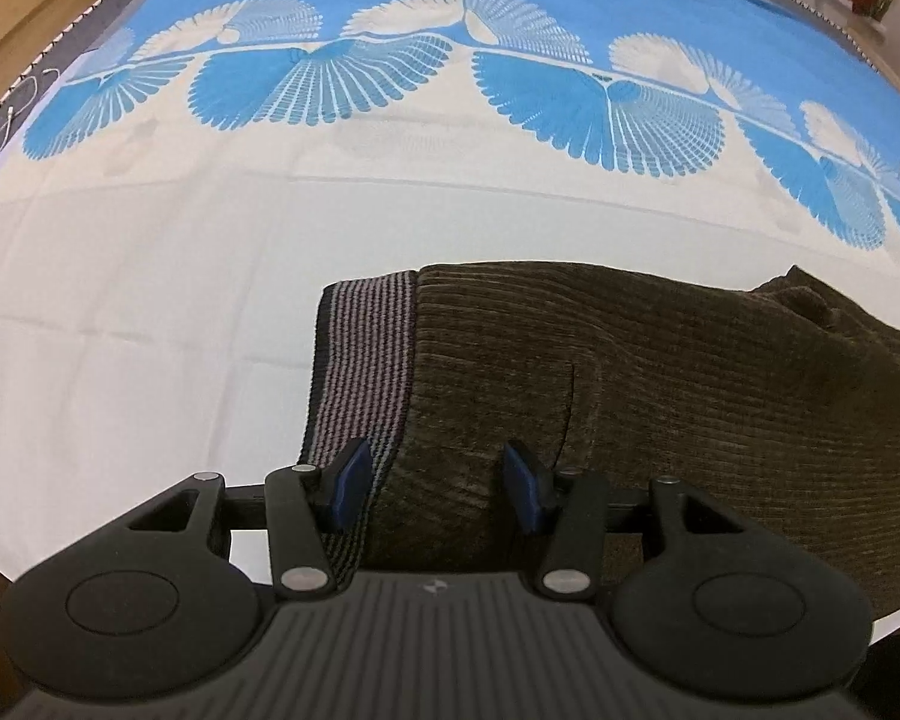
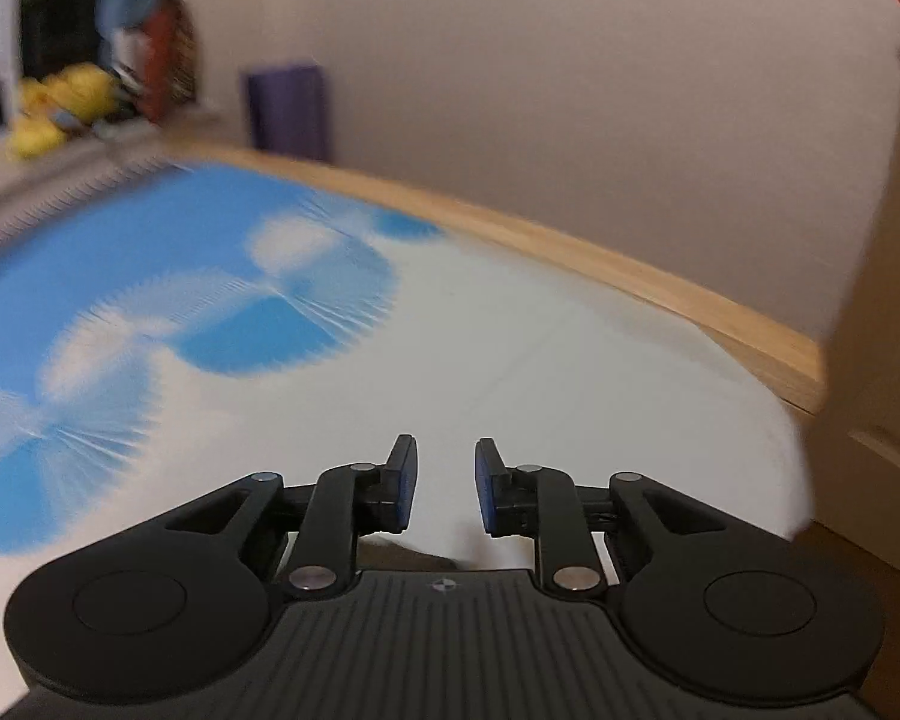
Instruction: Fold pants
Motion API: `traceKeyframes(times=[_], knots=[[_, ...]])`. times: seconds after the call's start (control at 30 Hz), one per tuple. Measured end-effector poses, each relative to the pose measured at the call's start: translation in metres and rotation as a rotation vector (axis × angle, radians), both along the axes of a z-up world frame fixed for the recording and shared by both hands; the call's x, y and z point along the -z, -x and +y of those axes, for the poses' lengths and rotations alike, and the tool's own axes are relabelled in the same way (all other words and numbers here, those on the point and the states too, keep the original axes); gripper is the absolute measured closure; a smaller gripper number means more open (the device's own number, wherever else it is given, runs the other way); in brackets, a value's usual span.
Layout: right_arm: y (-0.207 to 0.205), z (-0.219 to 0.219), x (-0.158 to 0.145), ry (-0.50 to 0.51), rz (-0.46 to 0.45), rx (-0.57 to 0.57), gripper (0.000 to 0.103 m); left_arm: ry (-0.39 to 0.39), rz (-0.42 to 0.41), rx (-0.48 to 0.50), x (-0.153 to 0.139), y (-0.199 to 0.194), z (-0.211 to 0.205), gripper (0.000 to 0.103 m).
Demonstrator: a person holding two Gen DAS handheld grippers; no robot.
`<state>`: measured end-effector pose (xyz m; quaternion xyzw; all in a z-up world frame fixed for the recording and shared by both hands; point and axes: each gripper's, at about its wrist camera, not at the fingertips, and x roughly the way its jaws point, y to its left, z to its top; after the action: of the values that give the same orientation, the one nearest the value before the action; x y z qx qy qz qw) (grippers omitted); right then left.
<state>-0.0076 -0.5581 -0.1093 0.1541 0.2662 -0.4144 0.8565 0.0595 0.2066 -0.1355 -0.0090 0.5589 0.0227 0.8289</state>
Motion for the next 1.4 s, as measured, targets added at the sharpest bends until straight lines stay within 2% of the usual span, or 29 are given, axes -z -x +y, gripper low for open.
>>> traceKeyframes(times=[0.1,0.17,0.23,0.33,0.4,0.47,0.57,0.63,0.73,1.03,1.07,1.1,1.13,1.2,1.27,1.33,1.4], knots=[[-0.023,0.048,-0.015,-0.068,-0.08,-0.207,0.08,0.012,0.021,0.002,0.004,0.003,0.008,0.052],[-0.046,0.088,-0.023,-0.105,-0.115,-0.376,0.08,-0.036,0.093,-0.01,0.018,0.005,0.014,0.077],[-0.071,0.139,-0.03,-0.131,-0.132,-0.577,0.08,-0.071,0.085,0.008,0.018,0.006,0.016,0.085],[-0.101,0.212,-0.032,-0.254,-0.104,-0.892,0.08,-0.046,0.071,0.005,0.016,0.009,0.021,0.084],[-0.116,0.266,-0.023,-0.319,-0.035,-1.083,0.08,-0.031,0.064,0.003,0.015,0.011,0.024,0.084],[-0.125,0.32,-0.015,-0.31,0.052,-1.232,0.079,-0.022,0.063,0.006,0.014,0.012,0.024,0.082],[-0.129,0.384,0.002,-0.304,0.152,-1.375,0.069,-0.032,0.063,0.022,0.015,0.013,0.02,0.078],[-0.134,0.414,0.012,-0.329,0.203,-1.424,0.061,-0.033,0.065,0.032,0.015,0.012,0.017,0.072],[-0.156,0.443,0.027,-0.353,0.271,-1.458,0.055,-0.04,0.07,0.05,0.016,0.01,0.012,0.066],[-0.187,0.469,0.063,-0.362,0.432,-1.468,0.052,-0.021,0.076,0.049,0.017,0.005,0.015,0.065],[-0.189,0.47,0.065,-0.362,0.435,-1.478,0.056,-0.019,0.075,0.049,0.017,0.005,0.015,0.065],[-0.191,0.471,0.064,-0.37,0.426,-1.493,0.078,-0.016,0.074,0.048,0.017,0.005,0.016,0.065],[-0.193,0.47,0.062,-0.397,0.404,-1.513,0.09,-0.013,0.075,0.047,0.017,0.005,0.017,0.065],[-0.198,0.467,0.045,-0.386,0.307,-1.516,0.091,-0.011,0.071,0.043,0.016,0.005,0.017,0.065],[-0.204,0.46,0.037,-0.426,0.244,-1.486,0.091,-0.012,0.064,0.047,0.015,0.005,0.018,0.065],[-0.205,0.46,0.043,-0.4,0.255,-1.455,0.091,-0.009,0.057,0.05,0.014,0.005,0.017,0.065],[-0.203,0.469,0.053,-0.307,0.311,-1.431,0.09,-0.007,0.057,0.045,0.014,0.005,0.017,0.065]])
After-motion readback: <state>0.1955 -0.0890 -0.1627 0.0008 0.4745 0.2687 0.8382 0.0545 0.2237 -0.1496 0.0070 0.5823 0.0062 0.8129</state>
